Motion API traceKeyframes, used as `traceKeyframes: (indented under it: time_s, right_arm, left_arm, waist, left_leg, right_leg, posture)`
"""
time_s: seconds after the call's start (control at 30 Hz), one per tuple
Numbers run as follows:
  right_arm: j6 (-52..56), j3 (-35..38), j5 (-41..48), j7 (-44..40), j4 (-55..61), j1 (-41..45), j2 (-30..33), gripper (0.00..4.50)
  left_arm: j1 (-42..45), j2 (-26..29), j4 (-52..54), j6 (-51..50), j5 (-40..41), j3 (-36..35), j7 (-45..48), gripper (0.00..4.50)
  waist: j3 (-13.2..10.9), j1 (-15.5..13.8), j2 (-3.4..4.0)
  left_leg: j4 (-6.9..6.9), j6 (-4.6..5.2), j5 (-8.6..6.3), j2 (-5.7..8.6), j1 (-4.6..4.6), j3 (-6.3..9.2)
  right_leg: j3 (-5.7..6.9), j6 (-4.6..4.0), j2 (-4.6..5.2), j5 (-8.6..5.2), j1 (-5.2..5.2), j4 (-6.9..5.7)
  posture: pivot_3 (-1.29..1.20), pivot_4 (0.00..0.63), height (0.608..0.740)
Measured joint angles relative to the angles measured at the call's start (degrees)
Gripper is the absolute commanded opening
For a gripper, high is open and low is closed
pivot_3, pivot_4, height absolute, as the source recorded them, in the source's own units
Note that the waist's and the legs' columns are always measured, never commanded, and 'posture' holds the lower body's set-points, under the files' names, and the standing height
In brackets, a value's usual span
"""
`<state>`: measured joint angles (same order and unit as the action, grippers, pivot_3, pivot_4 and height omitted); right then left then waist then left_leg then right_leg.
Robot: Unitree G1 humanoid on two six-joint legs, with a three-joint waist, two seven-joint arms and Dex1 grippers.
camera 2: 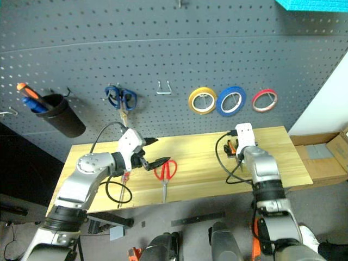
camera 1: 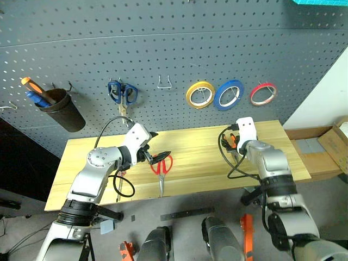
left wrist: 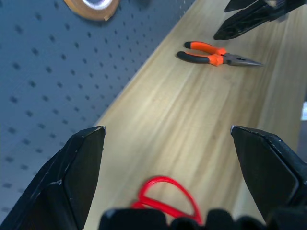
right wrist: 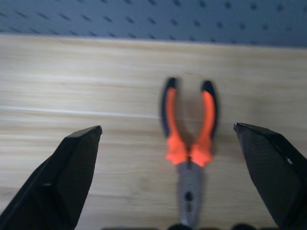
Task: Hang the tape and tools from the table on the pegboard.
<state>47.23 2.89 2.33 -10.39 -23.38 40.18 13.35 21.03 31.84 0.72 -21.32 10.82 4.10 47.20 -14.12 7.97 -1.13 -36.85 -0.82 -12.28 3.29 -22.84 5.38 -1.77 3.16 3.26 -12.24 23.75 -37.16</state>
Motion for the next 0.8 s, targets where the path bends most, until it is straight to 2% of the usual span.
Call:
traceKeyframes:
  time_s: [0.2, 0.4, 0.6, 0.8]
  right_arm:
    - [-5.60, 0.44, -0.69, 1.70, -17.00, 7.41, -0.26, 4.46]
    - [-13.64, 0.36, -1.27, 1.65, -33.14, 12.63, 0.20, 4.46]
    - [-20.64, 0.34, -2.17, 1.45, -43.09, 16.06, 1.13, 4.46]
    - [-25.40, 0.99, -2.18, 1.76, -48.33, 17.67, 1.30, 4.46]
  left_arm:
    - [0.02, 0.27, 0.39, -0.88, 0.54, -0.16, -0.32, 4.50]
    - [0.48, 0.68, -0.07, -0.86, 0.54, -0.68, -0.36, 4.50]
    - [0.46, 1.73, -0.07, -0.86, 0.53, -1.11, -0.36, 4.50]
    - [-0.51, 2.71, 1.48, -1.39, 0.55, -1.79, -0.40, 4.50]
  waist:
    - [-1.55, -0.05, -0.29]
    - [-3.06, -0.12, -0.57]
    - [-3.68, -0.18, -0.70]
    - [-3.72, -0.48, -0.73]
  left_leg:
    - [0.12, 0.03, -0.02, -0.03, -0.12, -0.64]
    - [0.14, 0.07, -0.05, -0.01, -0.18, -0.78]
    - [0.22, 0.06, -0.05, -0.03, -0.18, -0.77]
    - [0.25, 0.06, -0.06, -0.03, -0.18, -0.77]
  right_leg:
    - [-0.60, -0.14, -0.03, 0.24, 0.35, 0.03]
    - [-0.73, -0.05, -0.01, 0.32, 0.41, 0.16]
    - [-0.73, -0.05, -0.02, 0.32, 0.46, 0.17]
    - [-0.73, 0.00, -0.02, 0.28, 0.46, 0.19]
  posture:
    - [-0.13, 0.330, 0.740]
    - [-0.09, 0.341, 0.740]
    - [-0.05, 0.345, 0.740]
    - [-0.02, 0.341, 0.740]
